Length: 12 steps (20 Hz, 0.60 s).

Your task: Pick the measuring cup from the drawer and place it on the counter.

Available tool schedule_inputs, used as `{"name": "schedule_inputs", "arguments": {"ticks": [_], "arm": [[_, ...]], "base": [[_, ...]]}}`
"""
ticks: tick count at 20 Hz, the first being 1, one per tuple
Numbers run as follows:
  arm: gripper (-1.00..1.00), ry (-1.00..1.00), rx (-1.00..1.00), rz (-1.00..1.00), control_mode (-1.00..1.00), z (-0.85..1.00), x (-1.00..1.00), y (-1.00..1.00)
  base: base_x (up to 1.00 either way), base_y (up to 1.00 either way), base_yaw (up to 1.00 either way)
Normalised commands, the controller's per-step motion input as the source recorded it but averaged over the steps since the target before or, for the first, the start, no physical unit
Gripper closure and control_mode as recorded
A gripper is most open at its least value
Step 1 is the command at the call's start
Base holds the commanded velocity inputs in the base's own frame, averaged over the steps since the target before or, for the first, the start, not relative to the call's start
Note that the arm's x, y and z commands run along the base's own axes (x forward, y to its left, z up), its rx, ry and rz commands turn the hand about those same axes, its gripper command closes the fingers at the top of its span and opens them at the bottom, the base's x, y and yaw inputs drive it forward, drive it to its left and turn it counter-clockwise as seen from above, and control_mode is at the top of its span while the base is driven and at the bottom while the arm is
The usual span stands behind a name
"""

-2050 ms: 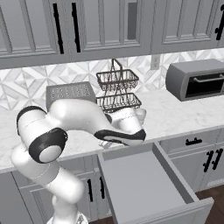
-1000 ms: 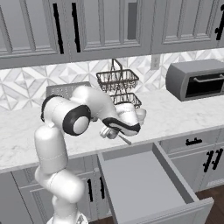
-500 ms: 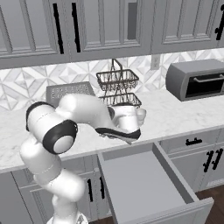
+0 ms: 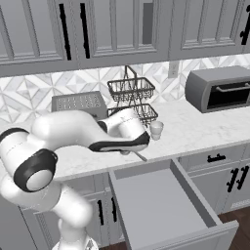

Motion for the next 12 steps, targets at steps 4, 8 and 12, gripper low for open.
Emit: {"name": "schedule_inputs", "arguments": {"ticks": [4, 8, 12], "arm": [[-1.00, -0.18, 0.41, -0.70, -1.00, 0.10, -0.02, 0.22], [-1.00, -0.20, 0.50, -0.61, -1.00, 0.41, -0.16, 0.19], [-1.00, -0.28, 0.52, -0.44, -1.00, 0.62, -0.59, 0.08]], "base": [[0.00, 0.00, 0.00], [0.00, 0.00, 0.00], [0.00, 0.00, 0.00]]}}
